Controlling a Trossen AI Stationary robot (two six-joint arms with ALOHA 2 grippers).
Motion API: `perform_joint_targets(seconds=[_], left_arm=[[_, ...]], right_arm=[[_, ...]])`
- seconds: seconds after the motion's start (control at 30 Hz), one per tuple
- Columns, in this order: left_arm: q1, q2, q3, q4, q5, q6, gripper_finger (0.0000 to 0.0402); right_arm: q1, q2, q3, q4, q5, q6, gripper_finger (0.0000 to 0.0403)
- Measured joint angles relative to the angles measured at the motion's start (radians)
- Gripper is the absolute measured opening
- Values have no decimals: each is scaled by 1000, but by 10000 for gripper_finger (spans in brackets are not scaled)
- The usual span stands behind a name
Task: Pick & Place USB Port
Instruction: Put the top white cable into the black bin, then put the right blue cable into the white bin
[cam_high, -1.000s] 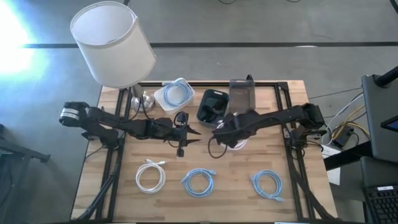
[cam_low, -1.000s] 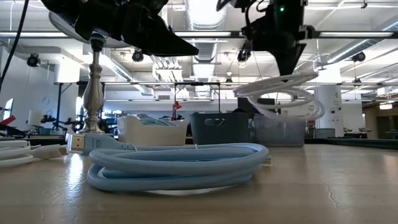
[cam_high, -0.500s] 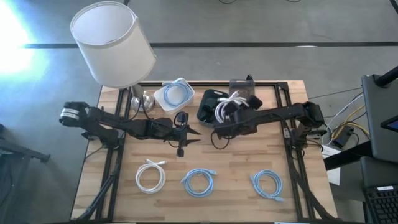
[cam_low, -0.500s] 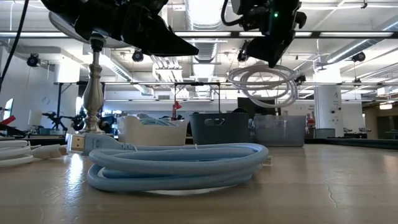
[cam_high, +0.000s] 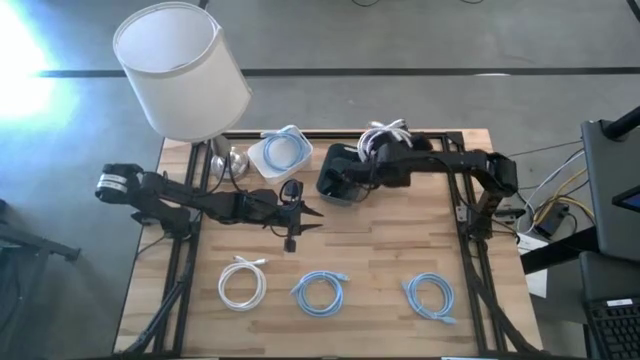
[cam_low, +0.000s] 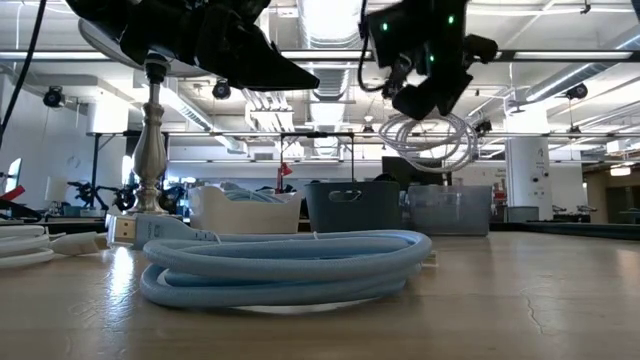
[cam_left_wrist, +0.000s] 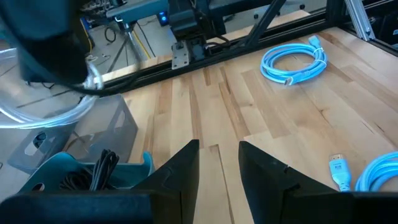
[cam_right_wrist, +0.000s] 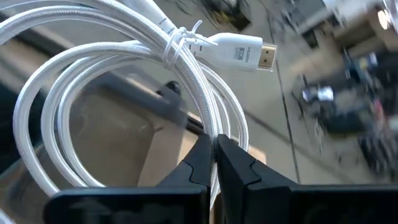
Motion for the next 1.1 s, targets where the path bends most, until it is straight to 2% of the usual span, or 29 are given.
perform_joint_targets(seconds=[0.13, 0.2, 0.3, 0.43, 0.57, 0.93, 1.1], left_arm=[[0, 0, 0, 0, 0, 0, 116], [0, 0, 0, 0, 0, 0, 116], [0, 0, 0, 0, 0, 0, 116], [0, 0, 0, 0, 0, 0, 116], [1, 0, 0, 0, 0, 0, 116], [0, 0, 0, -1, 0, 0, 116], [0, 0, 0, -3, 0, 0, 116]], right_arm=[[-78, 0, -44, 38, -32, 122, 8], [-106, 0, -72, 105, -75, 132, 8], [-126, 1, -123, 248, -122, 42, 8], [-138, 1, -188, 365, -114, -82, 8], [-147, 1, -220, 365, -84, -74, 18], [-183, 1, -236, 366, -81, 2, 83], [-182, 1, -236, 366, -81, -34, 95]])
